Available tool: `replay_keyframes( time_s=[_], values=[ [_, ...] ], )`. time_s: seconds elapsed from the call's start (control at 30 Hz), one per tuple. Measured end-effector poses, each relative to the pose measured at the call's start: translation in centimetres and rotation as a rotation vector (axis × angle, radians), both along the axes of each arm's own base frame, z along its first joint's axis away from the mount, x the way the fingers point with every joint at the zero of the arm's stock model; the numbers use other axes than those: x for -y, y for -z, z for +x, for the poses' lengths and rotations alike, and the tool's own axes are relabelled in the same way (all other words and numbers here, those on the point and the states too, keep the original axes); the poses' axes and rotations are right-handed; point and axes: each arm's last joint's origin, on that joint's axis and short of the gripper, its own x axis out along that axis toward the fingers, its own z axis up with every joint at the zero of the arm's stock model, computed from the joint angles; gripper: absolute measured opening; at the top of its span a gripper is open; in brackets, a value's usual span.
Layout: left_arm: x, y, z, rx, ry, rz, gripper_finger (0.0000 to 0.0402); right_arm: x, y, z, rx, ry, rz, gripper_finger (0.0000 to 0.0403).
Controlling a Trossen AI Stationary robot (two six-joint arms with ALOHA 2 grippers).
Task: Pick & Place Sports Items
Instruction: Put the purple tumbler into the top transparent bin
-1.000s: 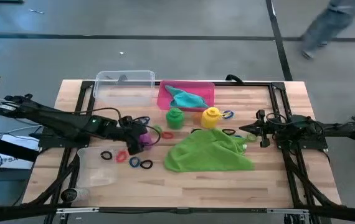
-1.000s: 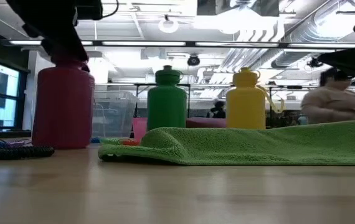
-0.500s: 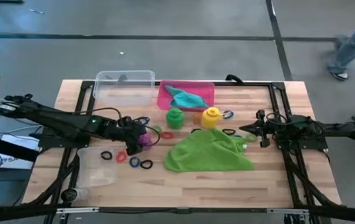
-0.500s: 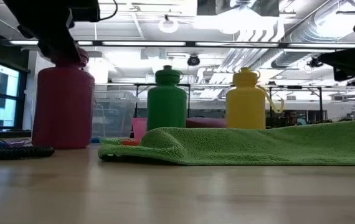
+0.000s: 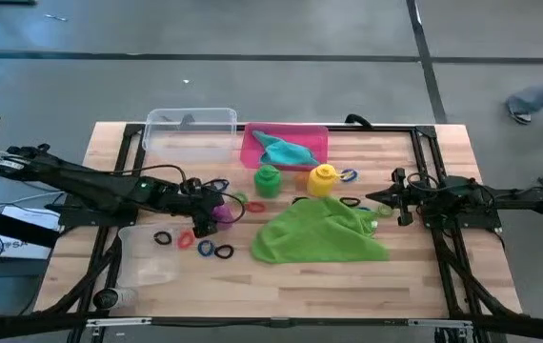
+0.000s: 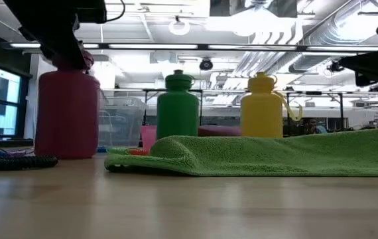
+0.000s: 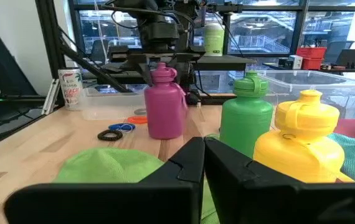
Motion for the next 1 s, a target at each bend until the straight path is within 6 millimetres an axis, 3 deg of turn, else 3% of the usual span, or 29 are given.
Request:
replay_keyframes(
  time_s=[0.5, 0.8, 1.0],
  values=[
    [-0.5, -2.1, -1.8, 0.101, -0.003, -0.030, 0.0204, 0.0, 0.0, 0.0, 0.000, 0.000, 0.000, 0.0000],
    [-2.2, -5.0, -4.1, 0.279, -0.068, -0.081, 0.0204, 0.0, 0.0, 0.0, 0.001, 0.000, 0.000, 0.0000],
    [-3.4, -7.8, -4.8, 0.373, -0.049, -0.018, 0.0204, 0.0, 0.0, 0.0, 0.001, 0.000, 0.000, 0.0000]
  ],
)
